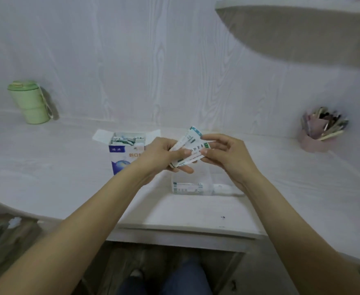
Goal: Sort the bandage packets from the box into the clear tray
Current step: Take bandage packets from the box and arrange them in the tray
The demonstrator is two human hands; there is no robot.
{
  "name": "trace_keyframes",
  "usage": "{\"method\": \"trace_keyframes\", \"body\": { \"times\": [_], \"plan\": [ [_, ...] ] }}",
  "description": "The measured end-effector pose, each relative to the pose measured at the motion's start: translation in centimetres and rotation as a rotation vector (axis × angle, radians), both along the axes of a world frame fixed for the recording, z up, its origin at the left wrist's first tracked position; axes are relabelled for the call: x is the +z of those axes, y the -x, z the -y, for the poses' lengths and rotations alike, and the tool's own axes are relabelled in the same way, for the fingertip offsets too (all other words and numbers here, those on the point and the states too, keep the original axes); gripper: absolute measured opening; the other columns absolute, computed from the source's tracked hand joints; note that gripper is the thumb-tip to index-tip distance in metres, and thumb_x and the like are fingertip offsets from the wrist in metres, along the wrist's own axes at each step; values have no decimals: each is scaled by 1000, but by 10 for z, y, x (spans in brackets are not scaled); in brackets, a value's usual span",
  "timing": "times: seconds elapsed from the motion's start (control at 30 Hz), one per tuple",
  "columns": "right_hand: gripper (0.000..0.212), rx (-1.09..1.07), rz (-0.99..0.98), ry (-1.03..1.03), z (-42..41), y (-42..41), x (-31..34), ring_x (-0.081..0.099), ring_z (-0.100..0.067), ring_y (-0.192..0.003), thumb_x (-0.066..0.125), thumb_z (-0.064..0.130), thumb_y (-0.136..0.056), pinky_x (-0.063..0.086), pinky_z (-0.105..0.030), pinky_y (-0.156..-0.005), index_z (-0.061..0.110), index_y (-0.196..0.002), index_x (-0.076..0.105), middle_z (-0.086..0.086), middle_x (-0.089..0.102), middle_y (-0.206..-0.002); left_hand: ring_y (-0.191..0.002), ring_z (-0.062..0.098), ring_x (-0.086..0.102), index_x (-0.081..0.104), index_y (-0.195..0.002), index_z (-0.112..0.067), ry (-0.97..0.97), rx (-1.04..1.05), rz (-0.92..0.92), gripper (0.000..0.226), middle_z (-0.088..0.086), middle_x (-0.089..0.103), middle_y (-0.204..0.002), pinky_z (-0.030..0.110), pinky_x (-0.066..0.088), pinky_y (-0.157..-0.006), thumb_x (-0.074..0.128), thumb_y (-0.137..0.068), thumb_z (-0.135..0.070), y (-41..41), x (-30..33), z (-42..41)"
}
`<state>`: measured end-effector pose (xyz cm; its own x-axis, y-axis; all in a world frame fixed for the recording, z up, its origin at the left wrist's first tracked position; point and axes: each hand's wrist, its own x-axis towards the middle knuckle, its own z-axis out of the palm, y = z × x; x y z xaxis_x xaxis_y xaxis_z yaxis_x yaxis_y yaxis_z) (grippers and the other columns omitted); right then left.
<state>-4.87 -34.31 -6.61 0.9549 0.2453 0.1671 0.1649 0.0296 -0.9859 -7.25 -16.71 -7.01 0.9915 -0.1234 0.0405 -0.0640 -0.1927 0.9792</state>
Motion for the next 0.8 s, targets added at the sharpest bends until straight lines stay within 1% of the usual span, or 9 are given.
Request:
{"method": "trace_keyframes", "body": {
  "times": [0.1,0.2,0.27,0.33,0.47,0.57,0.67,0.73,0.8],
  "plan": [
    [19,-28,-11,51,12,3,-7,68,-15,-70,67,-7,-81,58,-22,-69,10,-89,69,-10,69,-76,-74,20,73,66,-99,-15,63,11,-12,10,3,74,-91,15,47,-51,60,-92,-18,1,-10,12],
    [15,-28,-19,94,19,2,-10,66,-13,-60,66,-7,-82,58,-20,-65,8,-84,66,-15,66,-77,-78,22,73,64,-101,-14,105,-8,-34,16,2,74,-91,17,51,-53,54,-95,-25,2,-13,17],
    [14,-27,-9,134,18,1,-11,65,-13,-58,66,-7,-82,57,-19,-64,7,-82,64,-16,66,-77,-80,24,73,64,-101,-14,136,-13,-56,19,4,74,-91,19,55,-56,51,-96,-27,3,-14,17],
    [13,-22,-16,149,18,0,-13,66,-15,-60,67,-7,-81,58,-20,-65,6,-82,64,-16,67,-76,-79,23,73,65,-99,-13,113,-4,-49,18,5,74,-89,20,57,-59,51,-96,-24,4,-15,16],
    [9,-74,-36,186,18,-4,-23,69,-18,-63,69,-4,-81,58,-21,-67,3,-87,67,-17,70,-76,-64,15,71,63,-90,-11,61,171,19,14,2,71,-80,23,57,-61,52,-97,-17,7,-21,9],
    [9,-124,-80,207,18,-9,-31,70,-18,-62,68,-4,-82,59,-22,-67,2,-89,69,-19,69,-77,-63,13,71,61,-96,-14,27,311,106,11,0,70,-79,25,57,-62,50,-98,-16,5,-27,-2],
    [6,-131,-78,362,10,-9,-40,70,-20,-60,68,-3,-82,59,-23,-64,2,-84,69,-20,70,-78,-69,16,72,61,-104,-14,-4,381,148,14,3,71,-83,21,57,-60,49,-98,-18,5,-31,-11],
    [4,-156,-33,486,4,-10,-43,68,-12,-53,68,0,-82,57,-20,-57,4,-81,69,-15,70,-75,-72,18,72,61,-110,-12,-11,402,149,18,5,72,-86,20,56,-60,49,-99,-19,5,-31,-12],
    [9,-179,38,631,-3,-12,-44,65,-8,-49,67,2,-81,57,-25,-58,9,-75,69,-8,68,-70,-70,17,71,61,-113,-9,-18,403,154,21,7,72,-88,18,54,-58,48,-99,-19,5,-32,-12]
  ]
}}
